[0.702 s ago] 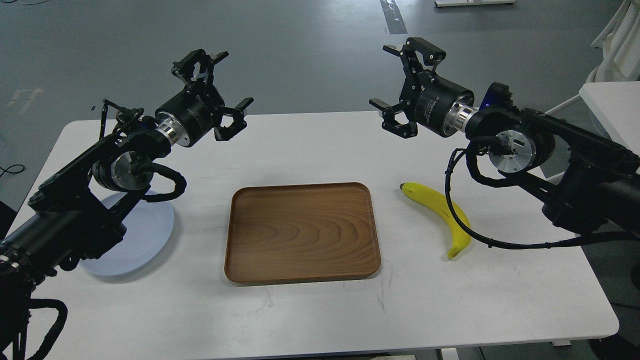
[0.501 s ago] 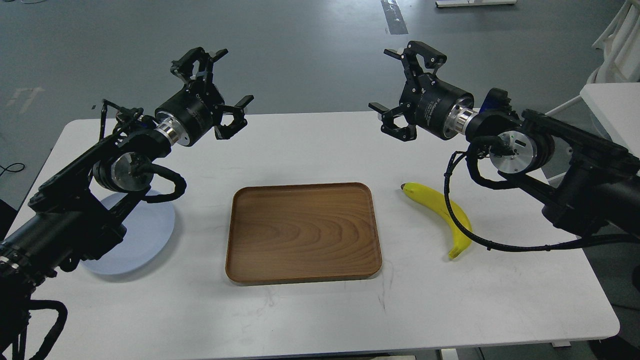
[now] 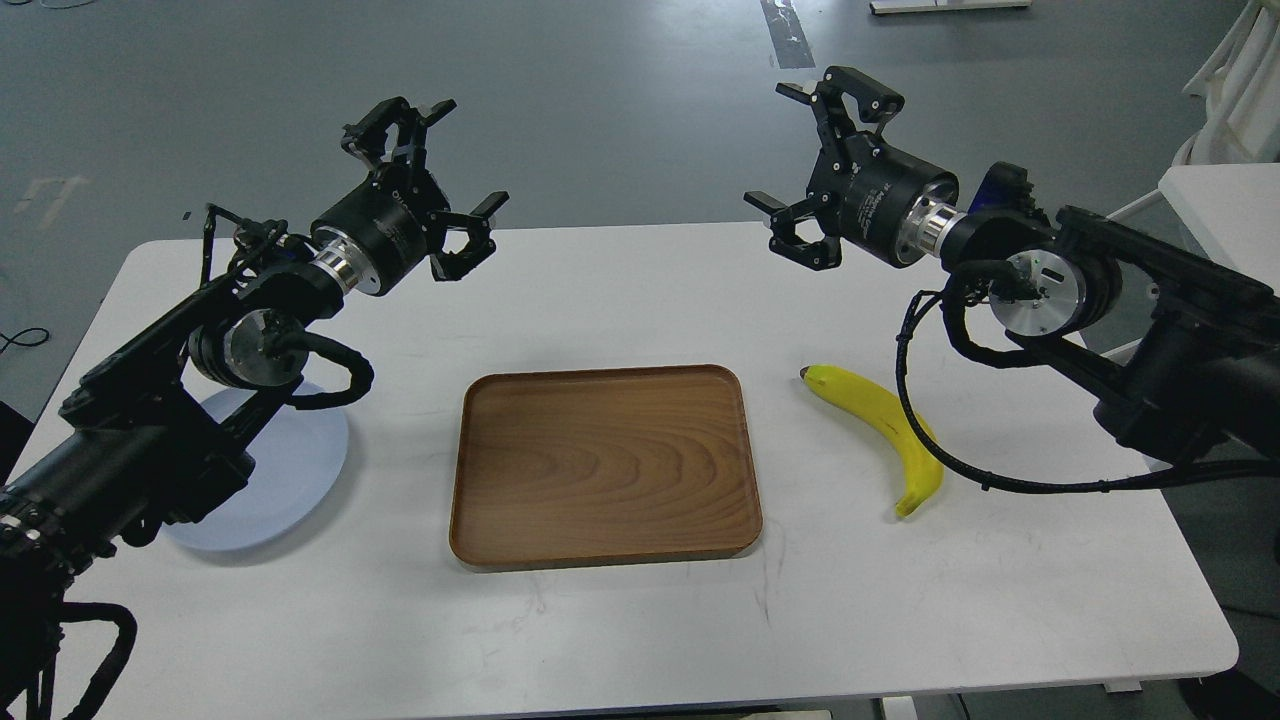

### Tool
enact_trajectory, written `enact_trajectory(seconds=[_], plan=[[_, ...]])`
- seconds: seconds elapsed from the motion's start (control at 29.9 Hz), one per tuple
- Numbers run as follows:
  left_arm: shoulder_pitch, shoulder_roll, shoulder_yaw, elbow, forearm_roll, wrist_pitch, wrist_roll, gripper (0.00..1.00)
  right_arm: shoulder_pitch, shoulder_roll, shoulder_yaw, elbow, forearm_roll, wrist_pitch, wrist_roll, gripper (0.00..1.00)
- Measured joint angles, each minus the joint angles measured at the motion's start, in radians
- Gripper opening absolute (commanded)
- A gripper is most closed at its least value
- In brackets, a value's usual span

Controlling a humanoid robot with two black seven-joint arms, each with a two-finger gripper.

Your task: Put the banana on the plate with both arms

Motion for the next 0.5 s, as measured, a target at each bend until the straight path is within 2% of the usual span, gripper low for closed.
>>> enact_trajectory(seconds=[0.5], plan=[[0.001,0.007,0.0,-0.006,0.0,-0.001,0.003,0.98,0.024,0.002,-0.011,-0.008,-0.004,-0.003,0.005,1.0]])
